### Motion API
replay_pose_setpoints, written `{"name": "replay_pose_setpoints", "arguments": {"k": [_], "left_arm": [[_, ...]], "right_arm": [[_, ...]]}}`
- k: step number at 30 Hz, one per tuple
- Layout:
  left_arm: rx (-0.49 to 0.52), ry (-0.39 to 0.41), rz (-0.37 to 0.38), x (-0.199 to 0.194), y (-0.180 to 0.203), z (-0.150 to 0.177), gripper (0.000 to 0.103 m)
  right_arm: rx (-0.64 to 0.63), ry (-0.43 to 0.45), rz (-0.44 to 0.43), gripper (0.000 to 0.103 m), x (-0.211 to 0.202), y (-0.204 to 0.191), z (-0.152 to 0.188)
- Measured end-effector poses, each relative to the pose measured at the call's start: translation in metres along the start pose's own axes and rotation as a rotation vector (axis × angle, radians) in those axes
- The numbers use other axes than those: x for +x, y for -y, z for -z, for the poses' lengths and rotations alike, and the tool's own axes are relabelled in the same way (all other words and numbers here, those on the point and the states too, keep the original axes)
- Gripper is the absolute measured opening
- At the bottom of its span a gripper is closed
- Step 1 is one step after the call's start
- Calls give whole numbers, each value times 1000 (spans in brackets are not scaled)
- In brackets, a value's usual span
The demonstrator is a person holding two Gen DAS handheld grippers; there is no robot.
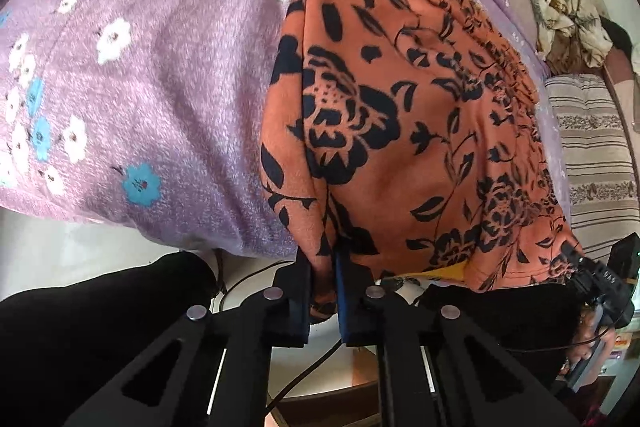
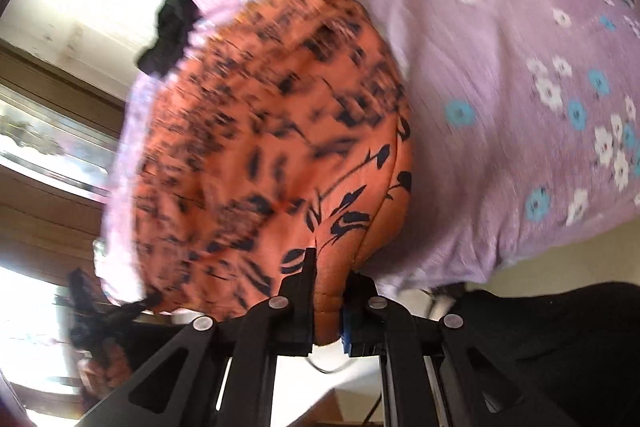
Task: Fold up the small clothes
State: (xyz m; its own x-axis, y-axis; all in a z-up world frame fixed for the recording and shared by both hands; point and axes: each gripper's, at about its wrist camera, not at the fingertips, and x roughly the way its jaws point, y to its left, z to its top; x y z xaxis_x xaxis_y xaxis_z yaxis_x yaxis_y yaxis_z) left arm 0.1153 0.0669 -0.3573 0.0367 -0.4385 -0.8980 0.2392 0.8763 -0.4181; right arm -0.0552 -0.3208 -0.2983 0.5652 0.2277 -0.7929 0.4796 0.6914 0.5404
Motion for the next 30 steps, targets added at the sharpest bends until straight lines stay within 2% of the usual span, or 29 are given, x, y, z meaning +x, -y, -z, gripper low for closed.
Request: {"name": "replay_pose_setpoints", "arguments": {"k": [5, 10, 16, 19, 22, 26, 30], "left_arm": [[18, 60, 73, -33, 0, -4, 9], [19, 119, 149, -68, 3, -16, 8], [47, 169, 211, -96, 15, -41, 8], [64, 190, 220, -101, 26, -66, 8], [65, 205, 216, -103, 31, -95, 8], [46, 213, 225, -100, 36, -147, 8], [9, 223, 227, -87, 38, -213, 8]], "right_arm": [[38, 69, -119, 9, -36, 0, -15], [60, 112, -213, 9, -54, -4, -27], [66, 141, -284, 9, -63, -13, -47], [66, 156, -295, 9, -64, -19, -64], [77, 181, -308, 9, -60, -25, -95], [101, 208, -305, 9, -46, -34, -143], [145, 246, -282, 9, -19, -38, -201]]}}
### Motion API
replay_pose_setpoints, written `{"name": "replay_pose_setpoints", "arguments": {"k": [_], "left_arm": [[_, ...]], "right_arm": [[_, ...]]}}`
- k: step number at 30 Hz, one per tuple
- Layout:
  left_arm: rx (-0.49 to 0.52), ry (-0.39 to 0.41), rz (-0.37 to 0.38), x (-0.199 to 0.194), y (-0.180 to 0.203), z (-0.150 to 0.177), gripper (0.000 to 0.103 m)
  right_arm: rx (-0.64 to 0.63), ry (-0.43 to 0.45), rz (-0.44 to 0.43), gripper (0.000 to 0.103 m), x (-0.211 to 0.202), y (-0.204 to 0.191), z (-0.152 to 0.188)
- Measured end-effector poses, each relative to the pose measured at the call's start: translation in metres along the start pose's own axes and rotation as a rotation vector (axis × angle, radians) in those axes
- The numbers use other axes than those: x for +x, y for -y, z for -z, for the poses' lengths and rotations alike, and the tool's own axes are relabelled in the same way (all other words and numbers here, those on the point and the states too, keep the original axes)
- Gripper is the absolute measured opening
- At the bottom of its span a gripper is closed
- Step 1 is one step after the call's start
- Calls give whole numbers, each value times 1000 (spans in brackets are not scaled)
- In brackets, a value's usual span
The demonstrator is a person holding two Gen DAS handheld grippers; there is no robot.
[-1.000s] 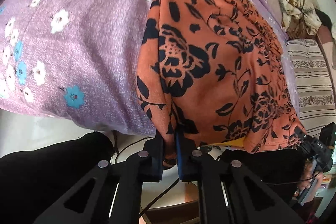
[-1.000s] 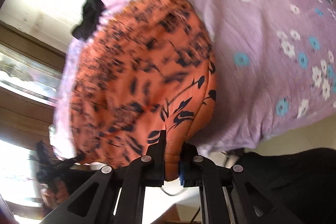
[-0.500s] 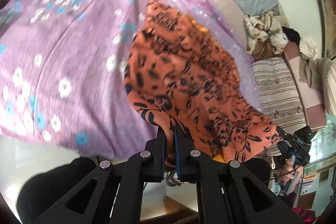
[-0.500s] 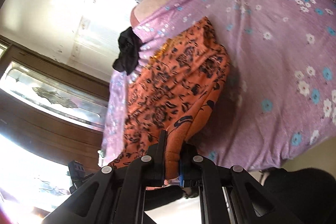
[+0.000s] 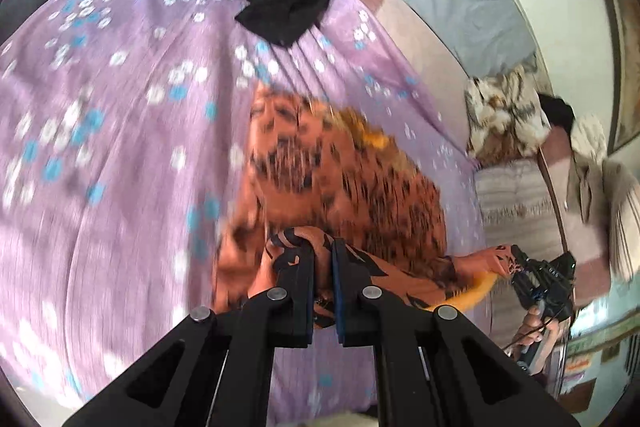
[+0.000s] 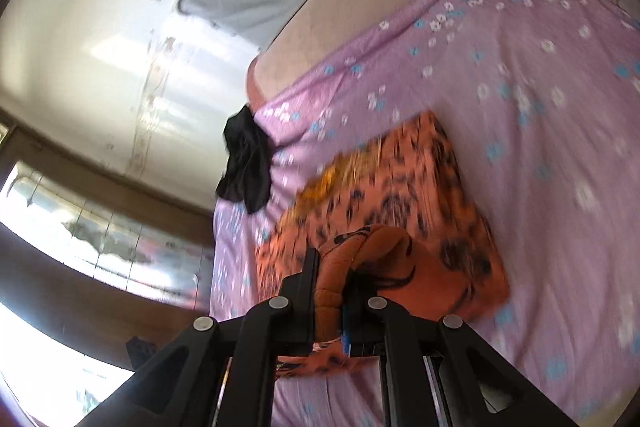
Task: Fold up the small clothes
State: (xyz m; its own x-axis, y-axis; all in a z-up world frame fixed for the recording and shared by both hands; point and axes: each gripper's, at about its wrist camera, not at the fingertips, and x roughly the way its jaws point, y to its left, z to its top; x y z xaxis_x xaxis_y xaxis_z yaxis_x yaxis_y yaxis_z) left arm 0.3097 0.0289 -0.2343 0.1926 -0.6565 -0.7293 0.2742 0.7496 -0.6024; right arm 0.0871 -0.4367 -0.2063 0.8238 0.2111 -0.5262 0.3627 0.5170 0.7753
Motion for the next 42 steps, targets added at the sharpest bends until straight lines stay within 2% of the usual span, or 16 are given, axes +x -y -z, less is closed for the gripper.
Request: {"name": "replay_pose_setpoints", "arguments": {"k": [4, 9, 11, 13, 14, 16, 18, 20, 22, 23, 26, 30, 32, 35, 38, 42], "left_arm": [[-4, 16, -46, 44, 3, -71, 7], [-3, 91, -143, 106, -4, -144, 6], [-31, 101, -187, 130, -15, -157, 6], [-80, 96, -172, 143, -26, -152, 6], [-92, 104, -167, 143, -27, -147, 6], [-83, 140, -159, 136, -18, -128, 6], [-81, 161, -155, 127, -7, -110, 7], [-96, 177, -164, 115, 5, -90, 8], [-123, 201, -195, 101, 11, -73, 15], [-148, 219, -225, 93, 12, -62, 23], [-254, 275, -318, 74, 1, -32, 34], [-333, 237, -384, 74, -16, -16, 34], [-329, 202, -416, 81, -23, -17, 34], [-296, 148, -475, 95, -32, -18, 34], [-273, 95, -482, 108, -40, -21, 34], [-264, 53, -460, 119, -46, -29, 34]], "right_arm": [[88, 69, 0, 9, 59, 14, -56], [197, 130, -8, 13, 130, 49, -96], [270, 122, -47, 22, 160, 74, -102], [320, 81, -9, 48, 184, 96, -108], [346, 67, 15, 53, 190, 108, -110], [384, 96, -40, 70, 186, 119, -114], [390, 174, -61, 82, 166, 117, -119], [350, 253, -99, 82, 145, 106, -118], [287, 266, -100, 82, 133, 88, -114], [219, 230, -91, 82, 132, 71, -109], [-28, 80, -20, 80, 147, 9, -80], [-360, -115, 28, 58, 188, -75, -4], [-452, -203, 44, 49, 210, -97, 32], [-541, -296, 141, 42, 249, -112, 74], [-591, -290, 282, 42, 289, -112, 76], [-603, -246, 391, 42, 349, -122, 38]]}}
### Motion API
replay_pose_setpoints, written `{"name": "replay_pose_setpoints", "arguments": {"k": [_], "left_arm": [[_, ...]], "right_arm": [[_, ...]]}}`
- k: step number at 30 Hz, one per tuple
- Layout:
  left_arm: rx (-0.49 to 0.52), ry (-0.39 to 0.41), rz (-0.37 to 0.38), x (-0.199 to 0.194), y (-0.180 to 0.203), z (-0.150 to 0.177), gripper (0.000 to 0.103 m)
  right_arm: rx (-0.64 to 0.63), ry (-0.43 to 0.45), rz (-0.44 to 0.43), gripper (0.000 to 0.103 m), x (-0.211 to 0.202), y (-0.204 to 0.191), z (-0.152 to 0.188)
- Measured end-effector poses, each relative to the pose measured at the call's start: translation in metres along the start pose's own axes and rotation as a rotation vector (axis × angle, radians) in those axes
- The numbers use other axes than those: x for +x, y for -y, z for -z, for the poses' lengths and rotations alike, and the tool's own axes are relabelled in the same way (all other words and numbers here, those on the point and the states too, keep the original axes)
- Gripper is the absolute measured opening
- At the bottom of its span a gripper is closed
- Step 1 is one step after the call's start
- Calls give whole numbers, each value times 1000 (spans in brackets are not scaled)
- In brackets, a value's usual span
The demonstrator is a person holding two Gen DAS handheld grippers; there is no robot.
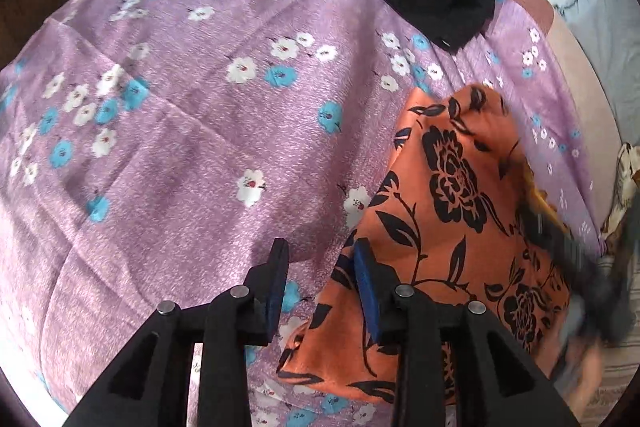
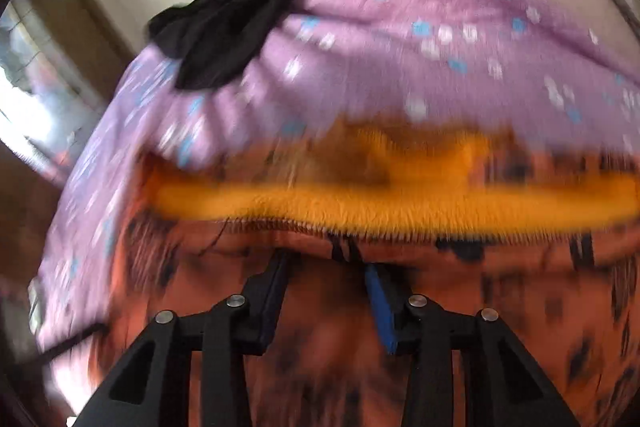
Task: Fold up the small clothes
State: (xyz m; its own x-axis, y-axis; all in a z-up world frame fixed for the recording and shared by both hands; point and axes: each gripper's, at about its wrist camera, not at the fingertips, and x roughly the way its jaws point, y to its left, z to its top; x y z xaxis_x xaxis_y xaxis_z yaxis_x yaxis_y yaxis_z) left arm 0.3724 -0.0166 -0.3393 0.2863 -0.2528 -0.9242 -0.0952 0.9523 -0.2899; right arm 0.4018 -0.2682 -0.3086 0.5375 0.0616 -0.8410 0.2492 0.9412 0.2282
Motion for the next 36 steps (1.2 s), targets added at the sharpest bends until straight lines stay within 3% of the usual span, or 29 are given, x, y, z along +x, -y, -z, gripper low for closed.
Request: {"name": "replay_pose_setpoints", "arguments": {"k": [3, 5, 8, 10, 14, 16, 18, 23, 27, 29, 30, 33, 36], "left_arm": [[-5, -20, 15, 5, -4, -8, 34], [-20, -30, 37, 7, -9, -13, 34], [-11, -6, 16, 1, -11, -13, 34], [5, 15, -11, -3, -9, -10, 34], [19, 20, -28, -6, -11, -3, 34], [32, 19, -43, -6, -11, 1, 34], [45, 12, -56, -5, -11, 3, 34], [72, 69, -51, -9, 6, -3, 34], [153, 149, -30, -24, 36, 7, 36], [185, 150, 8, -24, 52, 12, 58], [201, 146, 21, -22, 59, 14, 61], [264, 165, -9, -19, 78, 25, 61], [319, 142, -32, -6, 93, 33, 62]], "right_arm": [[88, 20, 13, 42, 16, 8, -37], [142, 47, -31, 42, 11, 5, -49], [150, 71, -194, 42, -9, -11, -41], [91, 19, -300, 42, -11, -37, -28], [17, -58, -311, 42, 16, -80, -15], [49, -88, -331, 43, 40, -90, -11], [88, -41, -349, 45, 47, -91, -14], [258, -33, -483, 44, 31, -54, -13], [236, 53, -408, 44, -23, -4, 2], [266, 100, -376, 44, -53, 38, 11], [277, 122, -346, 44, -65, 57, 14], [316, 163, -225, 44, -89, 114, 18], [404, 122, -229, 44, -89, 167, 22]]}}
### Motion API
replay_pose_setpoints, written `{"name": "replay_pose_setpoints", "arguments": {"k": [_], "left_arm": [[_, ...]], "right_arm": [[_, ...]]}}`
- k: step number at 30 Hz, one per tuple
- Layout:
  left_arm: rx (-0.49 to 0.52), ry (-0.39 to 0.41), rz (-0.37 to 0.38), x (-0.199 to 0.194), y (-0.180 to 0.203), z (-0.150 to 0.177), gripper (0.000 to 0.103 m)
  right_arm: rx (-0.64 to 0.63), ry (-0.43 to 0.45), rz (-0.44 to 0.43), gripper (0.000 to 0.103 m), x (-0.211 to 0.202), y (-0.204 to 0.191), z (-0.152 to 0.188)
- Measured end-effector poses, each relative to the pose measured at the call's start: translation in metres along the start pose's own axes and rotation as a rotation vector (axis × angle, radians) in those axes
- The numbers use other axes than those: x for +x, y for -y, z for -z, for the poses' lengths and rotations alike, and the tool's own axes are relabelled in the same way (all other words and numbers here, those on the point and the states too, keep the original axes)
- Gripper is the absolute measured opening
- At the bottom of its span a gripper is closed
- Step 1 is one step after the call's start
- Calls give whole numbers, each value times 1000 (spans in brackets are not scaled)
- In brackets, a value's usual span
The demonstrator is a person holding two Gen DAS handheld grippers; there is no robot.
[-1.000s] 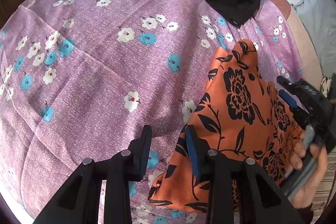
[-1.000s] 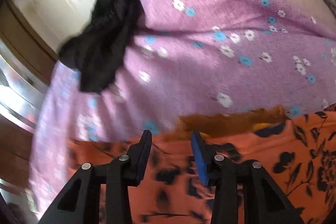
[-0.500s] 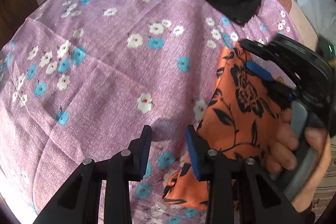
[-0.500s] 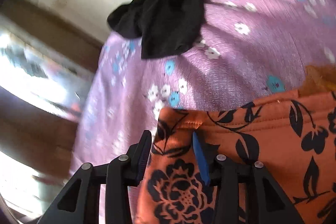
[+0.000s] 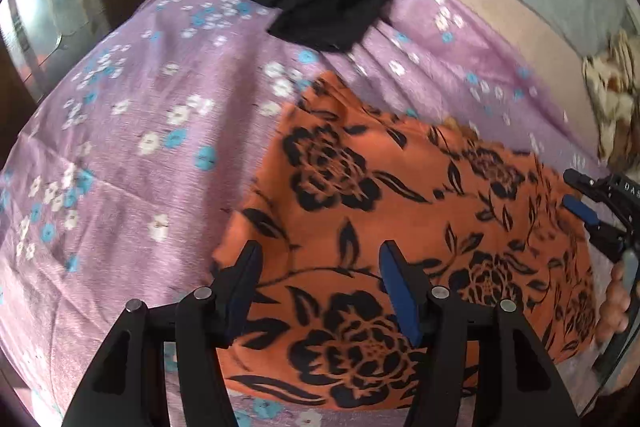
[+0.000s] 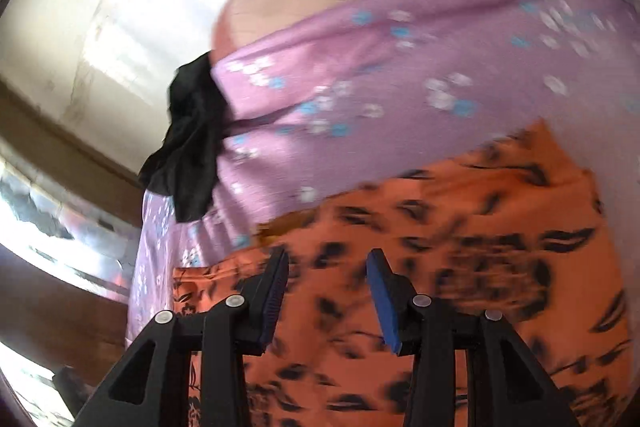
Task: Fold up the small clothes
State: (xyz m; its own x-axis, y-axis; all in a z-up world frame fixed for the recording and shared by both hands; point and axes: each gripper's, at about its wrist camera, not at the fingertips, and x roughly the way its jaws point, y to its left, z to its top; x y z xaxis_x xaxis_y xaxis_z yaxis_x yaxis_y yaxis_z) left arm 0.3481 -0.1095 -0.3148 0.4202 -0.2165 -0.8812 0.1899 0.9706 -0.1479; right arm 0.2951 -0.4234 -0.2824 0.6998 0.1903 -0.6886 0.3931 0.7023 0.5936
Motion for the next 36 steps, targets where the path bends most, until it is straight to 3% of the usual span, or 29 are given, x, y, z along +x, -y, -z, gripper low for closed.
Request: {"name": "replay_pose_setpoints", "arguments": {"k": [5, 7, 10, 14, 16, 21, 24, 29, 31, 36], "left_arm": [[40, -37, -30, 16, 13, 1, 62], [62, -39, -64, 19, 20, 2, 64], [69, -42, -90, 25, 21, 2, 65], [65, -23, -122, 24, 22, 0, 65], [65, -18, -126, 21, 22, 1, 65], [57, 16, -74, 9, 27, 6, 65], [87, 20, -66, 5, 36, 12, 65], [156, -45, -137, 27, 42, 23, 72], [167, -25, -155, 26, 40, 24, 74], [110, 13, -244, 24, 14, 18, 75]], "right_arm": [[70, 12, 109, 44, 15, 49, -19], [124, 71, 165, 43, 22, 74, -29], [194, 179, 126, 43, 12, 99, -39], [196, 221, 153, 43, -11, 99, -34], [150, 211, 166, 45, -29, 92, -25], [104, 173, 100, 45, -61, 81, 4], [67, 82, 62, 45, -62, 66, 31], [92, -123, 162, 46, -41, 81, 77], [52, -83, 130, 44, -52, 85, 96], [-74, -143, 249, 45, -60, 74, 140]]}}
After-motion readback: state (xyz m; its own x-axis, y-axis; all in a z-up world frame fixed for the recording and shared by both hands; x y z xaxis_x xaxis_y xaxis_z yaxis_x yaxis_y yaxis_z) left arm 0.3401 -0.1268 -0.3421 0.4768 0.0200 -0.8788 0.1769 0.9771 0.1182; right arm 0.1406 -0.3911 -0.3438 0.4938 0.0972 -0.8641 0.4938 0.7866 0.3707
